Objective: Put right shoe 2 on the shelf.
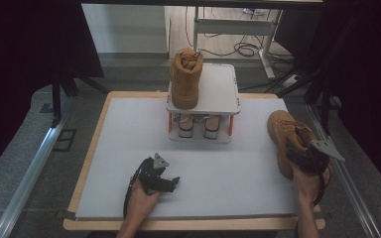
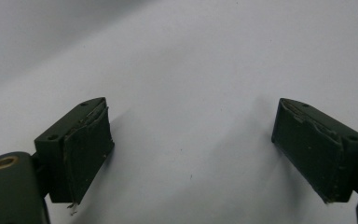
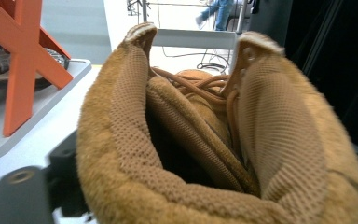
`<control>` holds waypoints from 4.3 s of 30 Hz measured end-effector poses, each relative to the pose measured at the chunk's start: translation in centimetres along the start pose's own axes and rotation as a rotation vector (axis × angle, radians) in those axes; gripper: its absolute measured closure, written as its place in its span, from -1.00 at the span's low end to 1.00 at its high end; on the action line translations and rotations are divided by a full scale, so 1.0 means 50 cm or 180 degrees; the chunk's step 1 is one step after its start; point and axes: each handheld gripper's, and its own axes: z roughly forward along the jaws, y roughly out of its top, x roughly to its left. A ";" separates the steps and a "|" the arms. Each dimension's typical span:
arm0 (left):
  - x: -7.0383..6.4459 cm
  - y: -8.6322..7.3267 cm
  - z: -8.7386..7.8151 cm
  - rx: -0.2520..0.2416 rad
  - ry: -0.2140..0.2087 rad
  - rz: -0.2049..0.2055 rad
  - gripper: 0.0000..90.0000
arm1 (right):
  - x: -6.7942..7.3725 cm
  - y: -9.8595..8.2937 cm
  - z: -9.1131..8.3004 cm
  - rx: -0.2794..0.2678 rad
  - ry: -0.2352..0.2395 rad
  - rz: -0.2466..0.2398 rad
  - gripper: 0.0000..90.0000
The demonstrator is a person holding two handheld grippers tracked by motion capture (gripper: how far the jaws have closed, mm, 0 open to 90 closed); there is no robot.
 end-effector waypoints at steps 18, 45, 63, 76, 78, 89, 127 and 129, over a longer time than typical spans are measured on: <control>0.000 0.000 0.000 0.0002 -0.0003 -0.0001 -0.74 | 0.007 0.002 -0.010 0.0031 0.0113 -0.0083 0.16; 0.001 0.000 0.000 0.0004 -0.0004 -0.0003 -0.74 | 0.032 0.056 -0.048 -0.0081 0.0172 -0.0152 0.25; 0.000 0.000 0.000 -0.0005 -0.0003 -0.0016 -0.74 | 0.073 0.119 -0.074 -0.0396 0.0359 -0.0224 0.25; 0.000 0.000 0.000 0.0005 -0.0004 -0.0009 -0.74 | 0.101 0.167 -0.082 -0.0575 0.0449 -0.0216 0.26; 0.000 0.000 0.000 0.0005 -0.0004 -0.0009 -0.74 | 0.104 0.174 -0.083 -0.0593 0.0455 -0.0217 0.26; 0.001 0.000 0.000 0.0003 -0.0005 0.0000 -0.74 | 0.119 0.215 -0.090 -0.0749 0.0506 -0.0267 0.26; 0.002 0.000 0.000 0.0012 -0.0007 0.0016 -0.74 | 0.240 0.333 -0.047 -0.0942 0.0720 -0.0510 0.26; 0.002 0.000 0.000 0.0011 -0.0006 0.0016 -0.74 | 0.249 0.337 -0.042 -0.0941 0.0735 -0.0527 0.26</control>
